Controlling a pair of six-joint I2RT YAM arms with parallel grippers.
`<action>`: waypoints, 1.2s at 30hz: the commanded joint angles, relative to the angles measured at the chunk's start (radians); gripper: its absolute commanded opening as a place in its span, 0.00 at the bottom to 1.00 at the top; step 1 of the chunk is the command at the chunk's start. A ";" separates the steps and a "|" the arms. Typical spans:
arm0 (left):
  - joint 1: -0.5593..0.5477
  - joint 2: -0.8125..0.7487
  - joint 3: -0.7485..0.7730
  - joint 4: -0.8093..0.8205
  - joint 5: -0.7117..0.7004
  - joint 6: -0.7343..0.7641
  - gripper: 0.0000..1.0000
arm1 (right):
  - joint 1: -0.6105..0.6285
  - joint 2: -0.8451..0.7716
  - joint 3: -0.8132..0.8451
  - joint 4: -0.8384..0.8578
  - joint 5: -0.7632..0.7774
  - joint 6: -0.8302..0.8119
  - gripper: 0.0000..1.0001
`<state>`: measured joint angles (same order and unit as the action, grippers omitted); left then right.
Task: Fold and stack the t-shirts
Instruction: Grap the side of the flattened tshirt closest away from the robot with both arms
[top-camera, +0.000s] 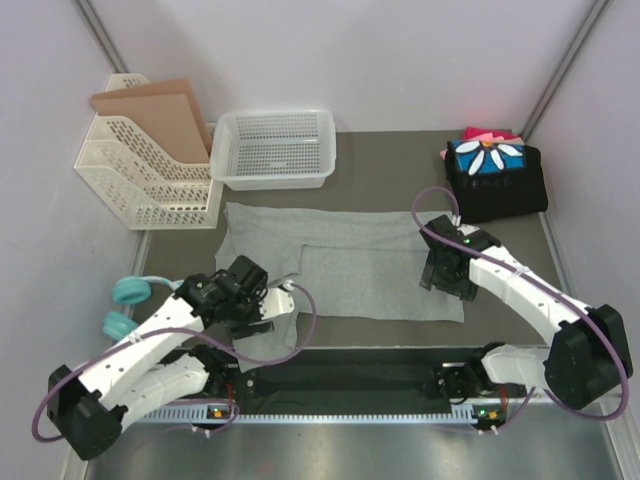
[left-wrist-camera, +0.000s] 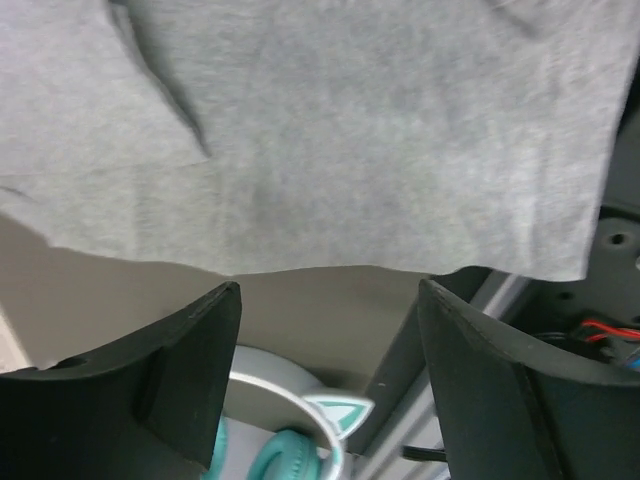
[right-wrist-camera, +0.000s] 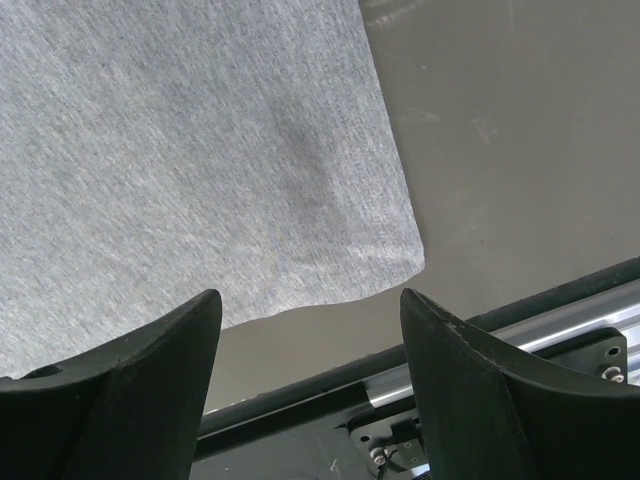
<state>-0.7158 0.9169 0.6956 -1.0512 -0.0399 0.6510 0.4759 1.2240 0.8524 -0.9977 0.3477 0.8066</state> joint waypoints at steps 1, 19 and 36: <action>0.045 -0.035 -0.073 -0.001 -0.043 0.165 0.77 | 0.015 -0.001 0.043 -0.001 0.028 0.003 0.72; 0.309 0.071 -0.102 0.065 0.169 0.257 0.75 | 0.017 -0.026 -0.003 0.019 0.025 0.017 0.73; 0.282 0.210 -0.077 0.013 0.209 0.358 0.77 | 0.017 -0.023 0.011 0.019 0.023 0.020 0.73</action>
<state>-0.4271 1.1000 0.6025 -0.9981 0.1421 0.9390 0.4759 1.2167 0.8505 -0.9913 0.3477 0.8139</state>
